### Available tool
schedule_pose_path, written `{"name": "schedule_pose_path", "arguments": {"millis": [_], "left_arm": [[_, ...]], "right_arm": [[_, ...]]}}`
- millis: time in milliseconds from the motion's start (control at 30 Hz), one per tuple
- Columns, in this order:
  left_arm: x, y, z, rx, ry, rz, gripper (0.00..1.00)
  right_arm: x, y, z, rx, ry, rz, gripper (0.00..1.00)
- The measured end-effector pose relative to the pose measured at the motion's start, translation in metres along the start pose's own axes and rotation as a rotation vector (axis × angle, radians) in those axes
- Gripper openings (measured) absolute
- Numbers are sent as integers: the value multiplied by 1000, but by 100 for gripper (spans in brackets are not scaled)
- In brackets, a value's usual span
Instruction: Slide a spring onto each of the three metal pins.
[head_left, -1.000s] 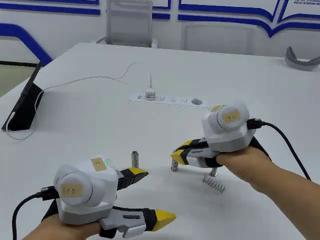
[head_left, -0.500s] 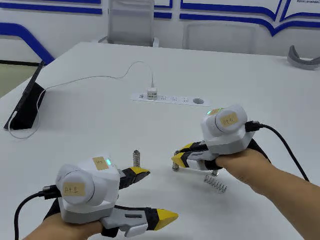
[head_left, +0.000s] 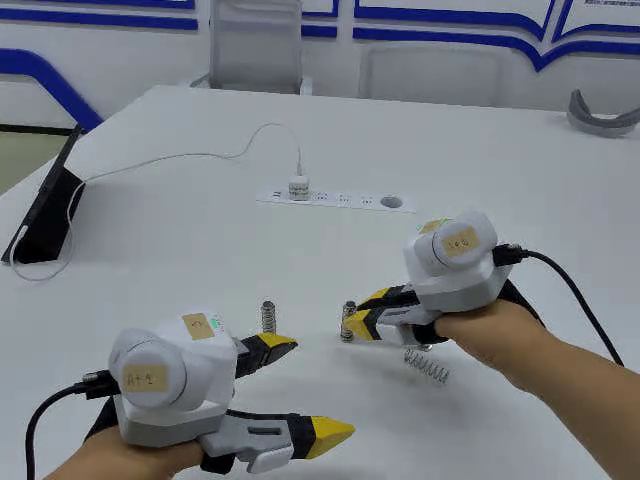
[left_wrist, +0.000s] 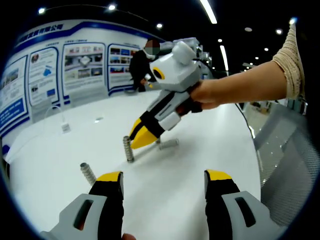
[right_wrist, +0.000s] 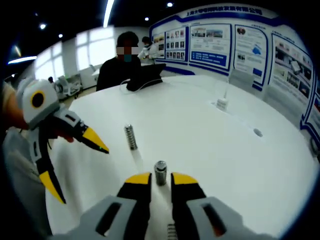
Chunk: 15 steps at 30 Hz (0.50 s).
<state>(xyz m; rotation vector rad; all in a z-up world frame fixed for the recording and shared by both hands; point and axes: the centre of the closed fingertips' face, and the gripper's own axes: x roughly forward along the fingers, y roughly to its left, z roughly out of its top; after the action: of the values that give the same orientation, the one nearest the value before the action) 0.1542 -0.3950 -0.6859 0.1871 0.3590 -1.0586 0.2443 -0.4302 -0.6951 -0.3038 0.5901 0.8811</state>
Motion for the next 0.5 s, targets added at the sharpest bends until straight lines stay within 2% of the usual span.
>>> {"name": "schedule_pose_path", "arguments": {"millis": [500], "left_arm": [[0,1,1,-1,-1,2,67]], "right_arm": [[-29,1,-6,-11,-26,-29,18]]}}
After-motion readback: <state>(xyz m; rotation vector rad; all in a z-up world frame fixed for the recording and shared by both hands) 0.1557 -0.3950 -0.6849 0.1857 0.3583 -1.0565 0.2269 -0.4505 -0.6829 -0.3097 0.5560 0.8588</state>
